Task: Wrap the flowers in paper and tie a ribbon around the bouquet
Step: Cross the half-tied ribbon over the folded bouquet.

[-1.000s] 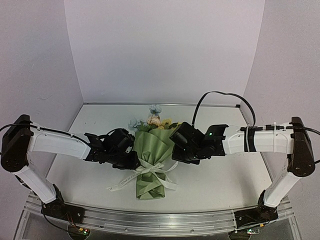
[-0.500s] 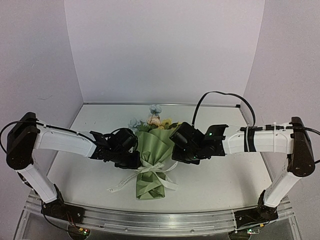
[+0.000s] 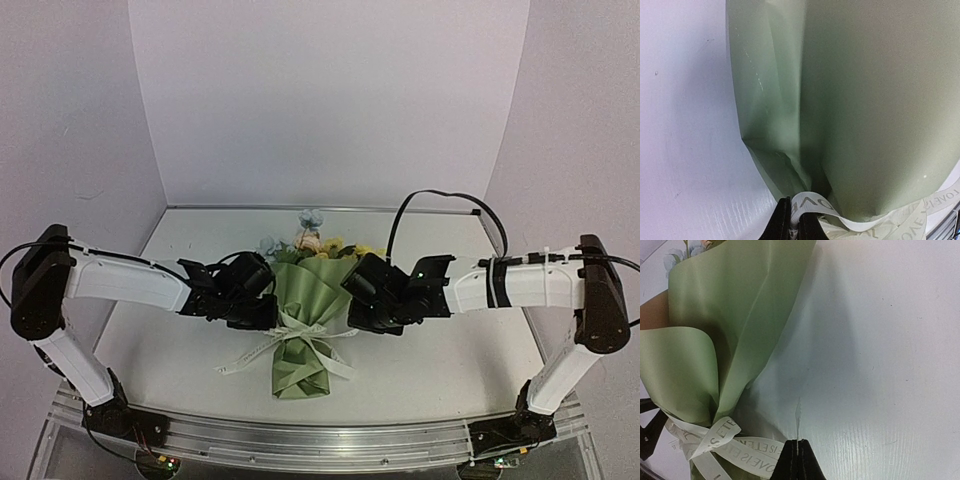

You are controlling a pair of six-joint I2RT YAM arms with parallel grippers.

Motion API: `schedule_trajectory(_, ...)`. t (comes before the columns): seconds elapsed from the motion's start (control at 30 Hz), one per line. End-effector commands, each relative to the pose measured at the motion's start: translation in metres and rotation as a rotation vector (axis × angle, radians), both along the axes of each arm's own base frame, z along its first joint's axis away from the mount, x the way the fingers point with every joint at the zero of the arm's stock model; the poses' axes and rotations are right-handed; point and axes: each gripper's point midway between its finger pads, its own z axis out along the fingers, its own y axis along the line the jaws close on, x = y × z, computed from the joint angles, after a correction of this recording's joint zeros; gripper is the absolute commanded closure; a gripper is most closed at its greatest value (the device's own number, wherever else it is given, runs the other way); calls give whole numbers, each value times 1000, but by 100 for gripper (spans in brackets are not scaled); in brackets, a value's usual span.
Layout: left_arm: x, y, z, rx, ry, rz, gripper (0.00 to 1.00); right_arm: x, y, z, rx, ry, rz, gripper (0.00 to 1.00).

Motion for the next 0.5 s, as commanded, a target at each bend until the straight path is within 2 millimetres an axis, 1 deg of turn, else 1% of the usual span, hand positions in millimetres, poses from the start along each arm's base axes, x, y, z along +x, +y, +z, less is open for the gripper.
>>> schedule_trajectory(0.0,12,5,41,-91,-113,51,92,-5,-13,-4,-49,-10,-14,100)
schedule_trajectory(0.07,11,4,44,-111,-119,45,91,-7,-16,-9,-68,-3,-11,100)
schedule_trajectory(0.17,9,3,43,-133,-117,44,89,-11,-16,-14,-93,2,0,100)
schedule_trajectory(0.27,10,8,36,-124,-100,66,90,-13,-18,-17,-109,8,2,100)
schedule_trajectory(0.37,11,23,27,-63,-97,118,90,-15,-25,-20,-134,9,-3,100)
schedule_trajectory(0.47,14,43,16,-18,-75,181,85,-17,-36,-22,-163,2,-15,100)
